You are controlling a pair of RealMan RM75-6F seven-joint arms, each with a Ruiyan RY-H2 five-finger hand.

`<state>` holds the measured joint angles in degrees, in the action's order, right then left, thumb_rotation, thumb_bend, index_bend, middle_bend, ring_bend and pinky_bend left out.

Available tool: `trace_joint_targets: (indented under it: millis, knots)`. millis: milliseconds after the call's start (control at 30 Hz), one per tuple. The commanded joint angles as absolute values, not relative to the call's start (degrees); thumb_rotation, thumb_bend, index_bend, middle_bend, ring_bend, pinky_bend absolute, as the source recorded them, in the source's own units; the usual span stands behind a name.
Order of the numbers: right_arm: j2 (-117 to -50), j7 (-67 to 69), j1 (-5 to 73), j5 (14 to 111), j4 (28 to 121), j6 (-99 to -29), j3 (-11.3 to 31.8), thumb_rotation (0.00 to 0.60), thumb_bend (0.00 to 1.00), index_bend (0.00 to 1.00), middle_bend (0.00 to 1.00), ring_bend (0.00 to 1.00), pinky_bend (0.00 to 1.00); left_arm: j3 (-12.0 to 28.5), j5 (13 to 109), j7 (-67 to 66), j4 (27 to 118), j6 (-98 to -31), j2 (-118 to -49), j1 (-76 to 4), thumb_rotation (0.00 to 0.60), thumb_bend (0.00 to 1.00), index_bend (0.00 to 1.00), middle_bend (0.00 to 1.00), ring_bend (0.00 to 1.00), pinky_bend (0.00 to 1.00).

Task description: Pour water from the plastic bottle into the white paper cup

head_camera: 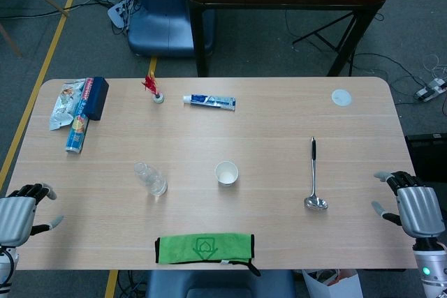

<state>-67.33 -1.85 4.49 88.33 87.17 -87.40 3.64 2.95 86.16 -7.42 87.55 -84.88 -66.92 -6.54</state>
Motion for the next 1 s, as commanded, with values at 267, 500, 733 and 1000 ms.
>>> trace_joint_targets:
  millis: [267, 500, 733, 1000]
  knots:
    - [-66.69, -2.60, 3.98, 88.77, 88.43, -88.12, 3.40, 0.600, 0.17, 0.35, 0.41, 0.32, 0.44, 2.71, 86.73, -4.38, 85.53, -84.28, -68.92, -7.19, 0.600, 0.03, 0.46, 0.30, 0.34, 0.51]
    - [-66.32, -2.09, 4.18, 88.40, 88.69, -87.22, 3.36, 0.600, 0.17, 0.35, 0.41, 0.32, 0.44, 2.58, 85.21, 3.01, 84.06, -81.20, -70.39, -7.96, 0.600, 0.03, 0.15, 0.15, 0.21, 0.51]
    - [-65.90, -1.26, 4.10, 88.09, 88.85, -87.25, 3.56, 0.600, 0.17, 0.35, 0.41, 0.32, 0.44, 3.76, 83.06, 9.08, 82.08, -76.98, -72.90, -10.15, 0.600, 0.03, 0.00, 0.00, 0.10, 0.38]
    - [-65.14, -0.63, 3.63, 88.39, 89.42, -88.09, 3.55, 0.600, 0.17, 0.35, 0.41, 0.32, 0.44, 6.84, 75.92, 9.23, 82.79, -69.15, -74.55, -13.79, 0.600, 0.03, 0.00, 0.00, 0.06, 0.31]
